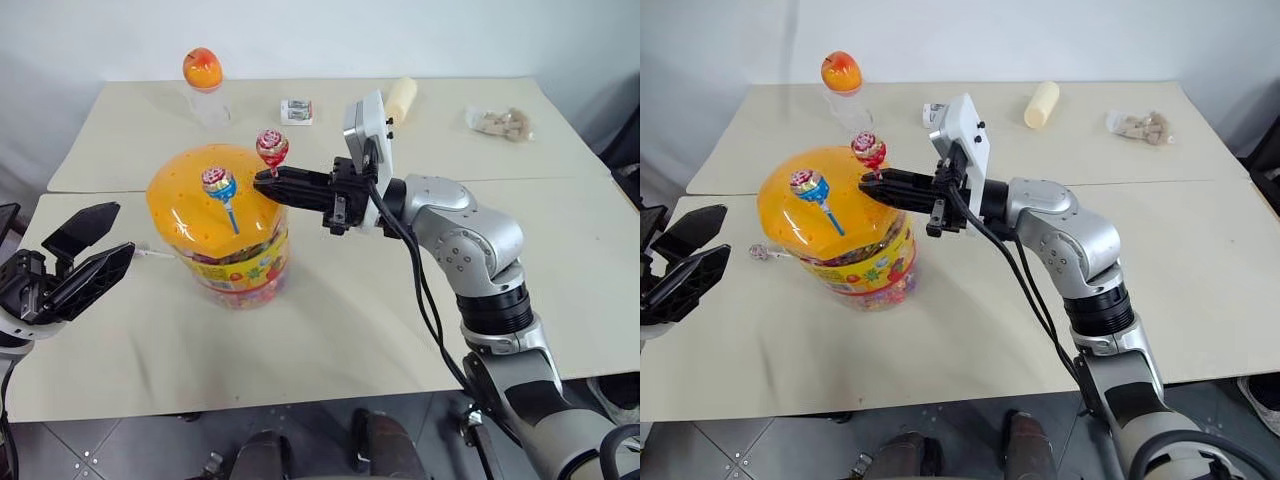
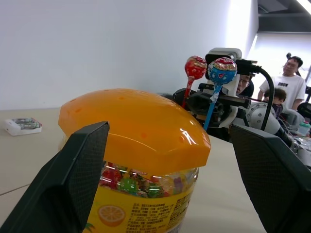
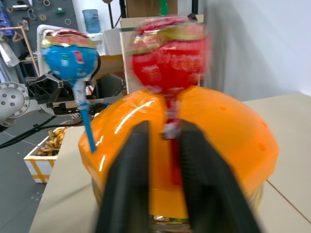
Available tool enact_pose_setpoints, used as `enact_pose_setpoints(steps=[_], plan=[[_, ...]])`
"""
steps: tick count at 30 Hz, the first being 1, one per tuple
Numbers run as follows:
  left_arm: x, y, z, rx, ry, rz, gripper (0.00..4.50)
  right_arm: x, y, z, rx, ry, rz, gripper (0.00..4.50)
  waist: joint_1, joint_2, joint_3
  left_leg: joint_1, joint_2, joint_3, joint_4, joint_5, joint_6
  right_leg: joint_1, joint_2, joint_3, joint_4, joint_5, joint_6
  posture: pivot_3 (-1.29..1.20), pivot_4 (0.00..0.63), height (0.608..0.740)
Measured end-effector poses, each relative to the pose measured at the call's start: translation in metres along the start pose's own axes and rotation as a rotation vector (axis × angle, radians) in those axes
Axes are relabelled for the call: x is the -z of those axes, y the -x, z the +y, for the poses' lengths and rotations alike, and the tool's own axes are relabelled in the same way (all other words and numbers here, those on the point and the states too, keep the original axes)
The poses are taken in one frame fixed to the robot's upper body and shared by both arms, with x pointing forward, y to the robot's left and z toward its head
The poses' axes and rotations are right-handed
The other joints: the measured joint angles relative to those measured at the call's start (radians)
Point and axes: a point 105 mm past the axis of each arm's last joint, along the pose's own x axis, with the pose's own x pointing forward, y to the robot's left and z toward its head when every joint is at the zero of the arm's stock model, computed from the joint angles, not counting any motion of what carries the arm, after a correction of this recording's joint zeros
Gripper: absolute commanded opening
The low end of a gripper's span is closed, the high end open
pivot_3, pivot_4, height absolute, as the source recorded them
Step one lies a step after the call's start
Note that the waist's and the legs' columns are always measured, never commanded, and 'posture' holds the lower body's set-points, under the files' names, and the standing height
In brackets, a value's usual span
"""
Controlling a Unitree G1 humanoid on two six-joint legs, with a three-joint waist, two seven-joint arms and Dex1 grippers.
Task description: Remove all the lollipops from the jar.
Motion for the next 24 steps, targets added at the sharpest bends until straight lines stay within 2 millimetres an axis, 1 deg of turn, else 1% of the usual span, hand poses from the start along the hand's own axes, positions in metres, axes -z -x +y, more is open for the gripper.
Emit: enact_pose_setpoints(steps=[5, 7, 9, 11, 12, 13, 15, 16, 17, 19, 21, 24], plan=[[0.001, -0.002, 0.001, 0.010, 0.009, -0.005, 4.16, -0.006, -0.002, 0.001, -0.014, 0.005, -0.054, 0.01, -0.005, 0.000, 0.000, 0.000, 0.000, 0.000, 0.000, 0.000, 0.000, 0.000, 0.000, 0.000, 0.000, 0.000, 0.000, 0.00, 0.150, 0.740], [0.000, -0.004, 0.000, 0.030, 0.005, -0.012, 4.16, -0.022, 0.004, -0.006, -0.012, -0.014, -0.179, 0.01, -0.005, 0.000, 0.000, 0.000, 0.000, 0.000, 0.000, 0.000, 0.000, 0.000, 0.000, 0.000, 0.000, 0.000, 0.000, 0.00, 0.150, 0.740], [-0.001, -0.005, -0.001, 0.048, 0.003, -0.008, 4.16, -0.044, 0.017, -0.015, 0.004, 0.003, -0.258, 0.01, -0.004, 0.000, 0.000, 0.000, 0.000, 0.000, 0.000, 0.000, 0.000, 0.000, 0.000, 0.000, 0.000, 0.000, 0.000, 0.00, 0.150, 0.740], [-0.001, -0.006, -0.003, 0.067, 0.002, 0.005, 4.16, -0.061, 0.042, -0.026, 0.062, 0.031, -0.257, 0.01, 0.005, 0.000, 0.000, 0.000, 0.000, -0.002, 0.000, 0.000, 0.000, 0.001, 0.000, -0.001, 0.000, 0.000, 0.000, 0.00, 0.150, 0.740], [-0.002, -0.005, -0.004, 0.073, 0.001, 0.017, 4.16, -0.063, 0.057, -0.033, 0.109, 0.032, -0.226, 0.01, 0.007, 0.000, 0.000, 0.000, 0.000, -0.003, 0.000, 0.000, 0.000, 0.002, 0.000, 0.000, -0.001, 0.000, 0.000, 0.00, 0.150, 0.740], [-0.002, -0.006, -0.004, 0.083, -0.002, 0.029, 4.16, -0.060, 0.072, -0.041, 0.162, 0.019, -0.166, 0.01, 0.009, 0.000, 0.000, -0.001, -0.001, -0.003, 0.000, 0.000, 0.000, 0.002, 0.000, 0.000, -0.002, 0.000, 0.000, 0.00, 0.150, 0.740], [-0.002, -0.004, -0.007, 0.101, -0.003, 0.065, 4.16, -0.040, 0.108, -0.054, 0.288, -0.029, 0.000, 0.01, 0.008, -0.001, 0.000, -0.001, -0.001, -0.003, -0.001, 0.000, 0.000, 0.002, 0.000, 0.000, -0.003, 0.000, 0.000, 0.00, 0.150, 0.740], [0.000, -0.002, -0.009, 0.112, 0.000, 0.089, 4.16, -0.026, 0.127, -0.059, 0.355, -0.066, 0.086, 0.01, 0.007, -0.001, 0.000, -0.001, -0.001, -0.001, -0.002, 0.000, 0.000, 0.002, 0.000, 0.000, -0.004, 0.000, 0.000, 0.00, 0.150, 0.740], [0.002, -0.001, -0.011, 0.129, 0.004, 0.112, 4.16, -0.012, 0.143, -0.062, 0.412, -0.099, 0.166, 0.01, 0.007, 0.000, 0.000, -0.001, 0.000, 0.000, -0.002, 0.000, 0.000, 0.001, 0.000, 0.000, -0.005, 0.000, 0.000, 0.00, 0.150, 0.740], [0.007, 0.001, -0.018, 0.172, 0.014, 0.183, 4.16, 0.026, 0.183, -0.063, 0.542, -0.185, 0.356, 0.01, 0.004, 0.000, 0.000, -0.001, 0.000, 0.002, -0.003, 0.000, 0.000, 0.001, 0.000, 0.000, -0.005, 0.000, 0.000, 0.00, 0.150, 0.740], [0.011, 0.002, -0.023, 0.219, 0.015, 0.240, 4.16, 0.059, 0.216, -0.057, 0.626, -0.235, 0.532, 0.01, 0.003, 0.002, 0.001, -0.001, 0.001, 0.006, -0.002, 0.000, 0.000, -0.001, 0.000, 0.001, -0.007, 0.000, 0.000, 0.00, 0.150, 0.740], [0.017, 0.005, -0.026, 0.260, -0.025, 0.307, 4.16, 0.111, 0.272, -0.039, 0.730, -0.279, 0.859, 0.01, 0.005, 0.003, 0.001, 0.000, 0.001, 0.008, -0.001, 0.000, 0.000, 0.000, 0.000, 0.003, -0.008, 0.000, 0.000, 0.00, 0.150, 0.740]])
